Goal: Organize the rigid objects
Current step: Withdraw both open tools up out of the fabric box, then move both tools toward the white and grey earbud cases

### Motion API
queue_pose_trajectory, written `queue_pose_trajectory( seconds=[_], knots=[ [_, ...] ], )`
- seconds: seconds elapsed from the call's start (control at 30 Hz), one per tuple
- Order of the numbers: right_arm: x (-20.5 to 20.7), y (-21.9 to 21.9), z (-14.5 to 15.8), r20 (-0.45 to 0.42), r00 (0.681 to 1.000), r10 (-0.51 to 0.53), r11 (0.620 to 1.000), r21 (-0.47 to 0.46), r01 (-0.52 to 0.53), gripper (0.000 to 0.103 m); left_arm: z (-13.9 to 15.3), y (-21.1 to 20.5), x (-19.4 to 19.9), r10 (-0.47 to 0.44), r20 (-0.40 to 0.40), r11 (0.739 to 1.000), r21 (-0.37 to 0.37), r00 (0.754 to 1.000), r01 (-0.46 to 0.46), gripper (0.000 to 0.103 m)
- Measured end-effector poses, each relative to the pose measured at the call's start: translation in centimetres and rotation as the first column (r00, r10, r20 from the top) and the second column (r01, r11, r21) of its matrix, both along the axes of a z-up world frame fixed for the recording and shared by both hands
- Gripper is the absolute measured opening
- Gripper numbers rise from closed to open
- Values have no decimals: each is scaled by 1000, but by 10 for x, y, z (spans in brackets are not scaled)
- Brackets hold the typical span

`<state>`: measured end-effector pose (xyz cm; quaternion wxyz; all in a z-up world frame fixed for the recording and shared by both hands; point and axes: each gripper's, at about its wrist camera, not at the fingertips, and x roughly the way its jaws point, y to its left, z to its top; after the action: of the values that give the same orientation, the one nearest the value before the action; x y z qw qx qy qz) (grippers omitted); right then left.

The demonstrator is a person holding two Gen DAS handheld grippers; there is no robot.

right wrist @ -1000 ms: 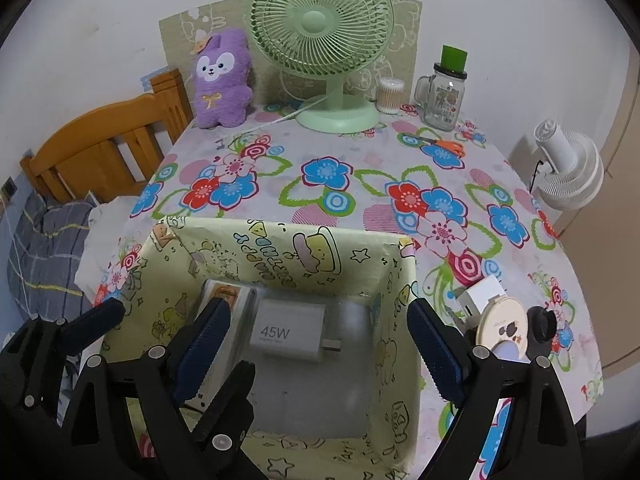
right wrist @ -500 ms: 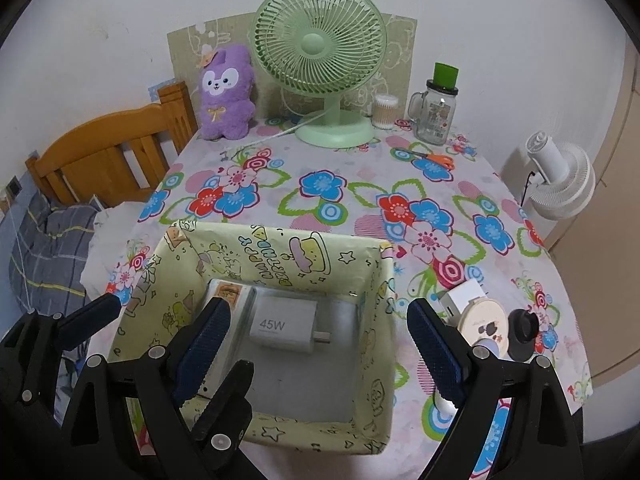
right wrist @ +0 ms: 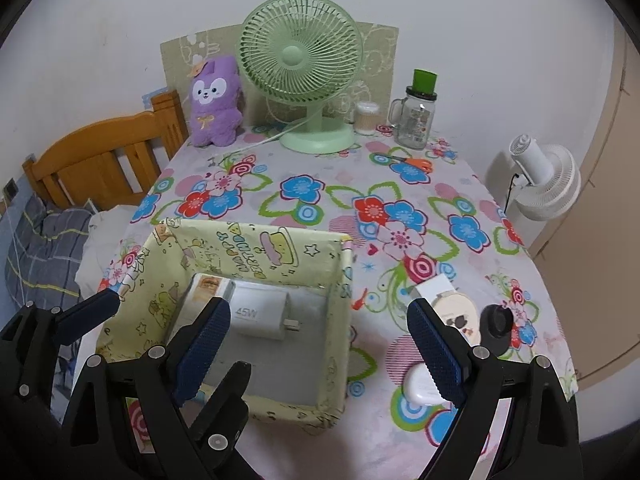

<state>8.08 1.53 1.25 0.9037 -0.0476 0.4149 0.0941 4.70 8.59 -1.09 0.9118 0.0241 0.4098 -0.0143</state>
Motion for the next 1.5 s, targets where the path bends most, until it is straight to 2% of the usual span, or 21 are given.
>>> queue_pose_trajectory(
  seconds=[0.7,1.5],
  knots=[
    [-12,-59,6,7,999,-54,998,13,54,92,4,-55,-4,-75,12,997,-4,997,75,98],
    [-4,-129,-2,26,998,-49,999,15,49,92,-6,-122,9,-69,4,997,-30,998,69,98]
  ],
)
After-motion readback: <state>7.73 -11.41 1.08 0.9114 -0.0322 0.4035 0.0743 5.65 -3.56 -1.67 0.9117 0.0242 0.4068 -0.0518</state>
